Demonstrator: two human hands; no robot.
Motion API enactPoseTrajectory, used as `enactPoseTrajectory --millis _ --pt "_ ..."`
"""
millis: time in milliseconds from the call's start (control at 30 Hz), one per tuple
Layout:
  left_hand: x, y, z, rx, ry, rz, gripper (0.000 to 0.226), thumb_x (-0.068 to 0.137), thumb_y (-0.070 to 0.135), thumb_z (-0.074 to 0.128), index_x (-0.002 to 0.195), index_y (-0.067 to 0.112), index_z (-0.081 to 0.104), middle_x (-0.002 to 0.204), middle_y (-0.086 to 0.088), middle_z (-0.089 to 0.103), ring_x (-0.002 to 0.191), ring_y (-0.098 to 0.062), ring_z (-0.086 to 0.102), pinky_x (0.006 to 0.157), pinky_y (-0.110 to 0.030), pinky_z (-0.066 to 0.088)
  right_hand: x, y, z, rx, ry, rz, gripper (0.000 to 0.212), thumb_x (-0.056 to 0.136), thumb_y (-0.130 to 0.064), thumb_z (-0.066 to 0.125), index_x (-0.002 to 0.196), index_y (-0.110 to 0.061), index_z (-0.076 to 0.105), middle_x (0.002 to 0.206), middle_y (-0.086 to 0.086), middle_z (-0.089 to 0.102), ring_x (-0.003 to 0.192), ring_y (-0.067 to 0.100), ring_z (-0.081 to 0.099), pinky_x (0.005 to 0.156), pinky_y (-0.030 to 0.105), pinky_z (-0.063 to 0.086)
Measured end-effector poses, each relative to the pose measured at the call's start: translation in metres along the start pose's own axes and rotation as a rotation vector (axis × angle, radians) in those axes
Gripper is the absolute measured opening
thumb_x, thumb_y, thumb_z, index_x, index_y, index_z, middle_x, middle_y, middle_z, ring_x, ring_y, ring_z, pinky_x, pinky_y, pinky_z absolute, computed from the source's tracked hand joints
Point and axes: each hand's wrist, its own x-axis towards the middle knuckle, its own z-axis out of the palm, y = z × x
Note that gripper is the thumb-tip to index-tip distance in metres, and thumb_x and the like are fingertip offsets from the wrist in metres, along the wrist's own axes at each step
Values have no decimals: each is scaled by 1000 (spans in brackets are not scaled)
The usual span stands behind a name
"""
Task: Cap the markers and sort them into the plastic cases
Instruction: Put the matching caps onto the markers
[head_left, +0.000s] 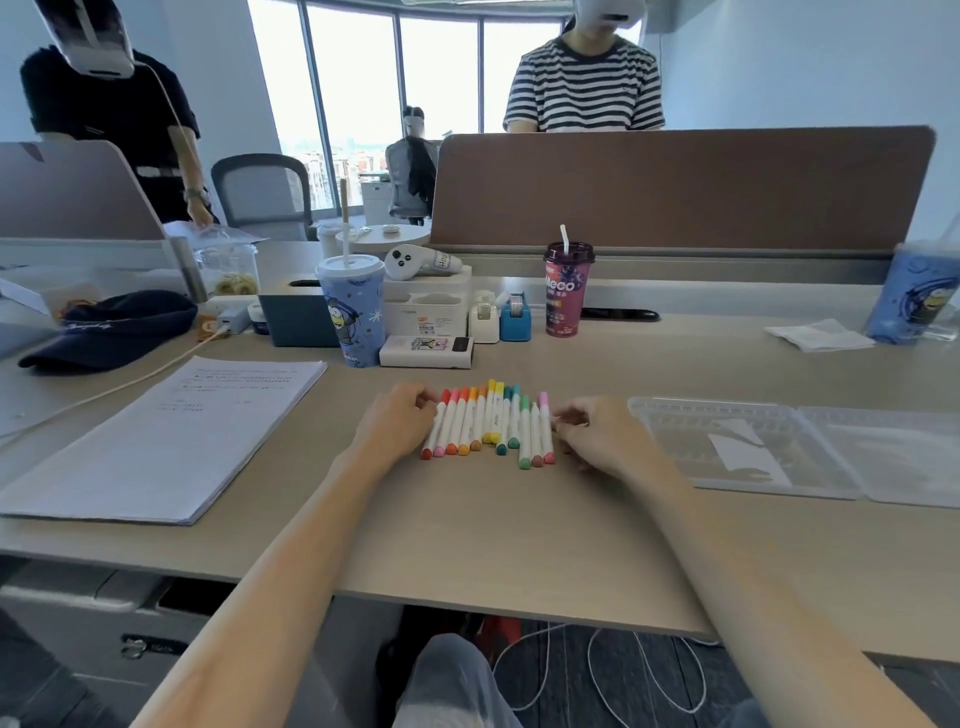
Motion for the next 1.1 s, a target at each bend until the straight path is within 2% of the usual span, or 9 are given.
enactPoseTrajectory --millis 67,200,333,467,633,833,900,967,1100 --pt "1 0 3 21 16 10 24 96 23 45 108 30 63 100 7 61 93 -13 57 79 -30 49 -5 -1 1 -23 23 -28 30 100 -19 48 127 -19 62 111 1 66 65 4 56 54 12 44" --pt "1 0 8 58 30 34 22 95 24 45 107 30 63 102 3 67 89 -15 61 78 -32 52 -9 -2 3 -5 12 -23 37 97 -13 49 133 -17 58 128 0 61 105 7 54 74 8 37" --pt "1 4 12 75 39 45 23 94 22 46 106 27 64 106 1 65 90 -18 61 78 -33 52 -11 -2 12 30 2 -14 41 99 -19 49 139 -16 51 136 4 57 120 16 54 100 27 41" --pt "-3 7 13 51 48 50 23 94 20 48 109 24 65 112 0 64 98 -18 58 81 -32 49 -13 1 14 -7 -26 -65 41 98 -17 50 139 -15 52 133 3 59 117 16 56 100 28 43" --pt "-8 4 13 -21 39 38 21 95 22 48 110 26 63 120 1 61 103 -13 54 83 -29 44 -16 5 2 -10 -86 -83 42 96 -4 47 136 -16 55 135 0 57 125 14 51 94 18 34" --pt "-15 10 14 -36 3 35 25 97 30 47 118 24 59 126 1 54 74 -6 60 68 -22 45 -14 4 4 -63 -109 -101 41 99 -11 48 139 -16 51 140 2 54 124 15 51 94 17 32" --pt "-14 11 16 42 0 80 29 96 37 48 120 26 58 132 -1 50 100 -19 60 89 -32 47 -12 2 3 -83 -146 -103 42 100 -12 44 142 -18 48 145 4 48 128 18 49 99 20 31" --pt "-14 13 18 142 -12 171 34 95 43 47 125 30 57 138 0 46 125 -23 41 103 -38 34 -10 -1 2 -131 -195 -111 42 102 -15 41 144 -21 44 150 5 42 132 20 45 100 22 30" --pt "-17 16 25 234 -130 309 34 97 45 42 131 48 50 150 8 32 135 -24 24 112 -42 23 -5 -5 4 -318 -257 -139 41 103 -29 37 144 -29 43 147 11 40 132 26 39 106 33 31"
